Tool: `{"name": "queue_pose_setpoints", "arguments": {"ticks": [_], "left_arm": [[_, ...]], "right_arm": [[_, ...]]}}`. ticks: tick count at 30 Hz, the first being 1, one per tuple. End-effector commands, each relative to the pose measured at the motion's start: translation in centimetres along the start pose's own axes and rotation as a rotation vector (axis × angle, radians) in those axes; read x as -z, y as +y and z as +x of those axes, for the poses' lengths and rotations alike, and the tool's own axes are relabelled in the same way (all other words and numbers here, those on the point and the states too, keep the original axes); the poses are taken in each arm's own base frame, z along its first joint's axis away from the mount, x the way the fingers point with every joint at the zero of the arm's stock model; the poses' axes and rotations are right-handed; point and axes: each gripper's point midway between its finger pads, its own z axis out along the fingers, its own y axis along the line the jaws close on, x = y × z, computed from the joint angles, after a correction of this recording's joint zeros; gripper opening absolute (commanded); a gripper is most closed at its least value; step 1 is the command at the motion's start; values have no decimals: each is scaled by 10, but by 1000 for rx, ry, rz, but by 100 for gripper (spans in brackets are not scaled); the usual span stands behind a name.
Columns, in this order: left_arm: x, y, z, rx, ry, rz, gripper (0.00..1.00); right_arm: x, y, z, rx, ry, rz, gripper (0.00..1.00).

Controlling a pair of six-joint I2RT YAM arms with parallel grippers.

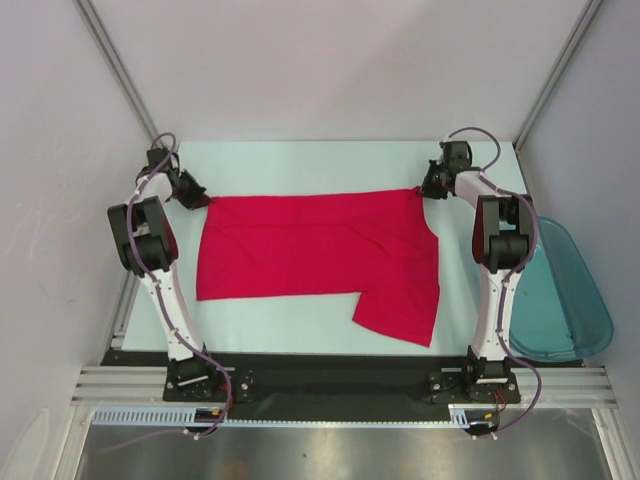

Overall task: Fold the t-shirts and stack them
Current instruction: Fold the tshirt

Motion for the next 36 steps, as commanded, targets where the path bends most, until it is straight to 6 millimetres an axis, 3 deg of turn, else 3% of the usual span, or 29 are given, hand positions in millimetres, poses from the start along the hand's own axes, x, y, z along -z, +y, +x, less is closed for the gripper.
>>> {"name": "queue_pose_setpoints", "arguments": {"ticks": [1,4,5,7,8,9,10,11,13,14,15,16,17,18,19,20,21,22,23,24,30,32,36], "left_arm": [[-11,-15,-42,36,-97,72,0],[-13,-21,-63,22,-135,74,10],[-10,-16,-65,26,-134,34,29],[5,-15,-85,-15,-205,-23,43],[23,-19,-92,-30,-239,-44,51],[37,-16,-99,-48,-281,-93,54],[48,-13,-99,-54,-288,-125,60],[74,-23,-104,-72,-327,-127,69],[94,-12,-98,-83,-337,-204,71],[126,-22,-93,-84,-363,-201,71],[121,-1,-66,-53,-310,-253,70],[130,5,-51,-37,-306,-277,67],[135,11,-37,-26,-307,-294,64],[145,25,0,18,-279,-329,63],[150,39,15,41,-286,-379,63],[153,47,33,77,-277,-395,63],[159,63,67,96,-249,-412,63],[161,69,81,107,-239,-412,64],[163,71,93,119,-237,-391,64],[166,81,114,120,-218,-396,64],[172,104,166,161,-170,-412,62],[174,109,171,196,-193,-420,61],[165,117,182,223,-177,-428,59]], "right_arm": [[-13,-4,-36,-16,-83,11,0],[-23,-2,-48,-18,-86,19,4],[-23,-4,-53,-17,-94,26,11],[-16,-7,-67,-13,-125,72,38],[-11,-8,-73,-4,-136,90,46],[-6,-12,-72,-7,-120,119,54],[8,-10,-88,-6,-157,146,65],[17,-13,-93,-9,-164,179,69],[38,-21,-95,-25,-169,254,71],[63,-15,-105,-46,-201,261,71],[75,-19,-100,-61,-192,297,72],[85,-18,-97,-67,-192,308,72],[108,-11,-86,-72,-194,309,72],[115,4,-76,-43,-198,304,71],[128,14,-70,-26,-213,295,72],[144,19,-49,-7,-199,293,73],[152,45,-35,39,-201,255,73],[158,54,-22,59,-188,236,74],[159,59,4,88,-145,223,74],[179,85,17,125,-151,160,75],[224,127,98,167,-74,-36,75],[240,127,121,141,-64,-89,74],[260,118,141,161,-65,-123,72]]}}
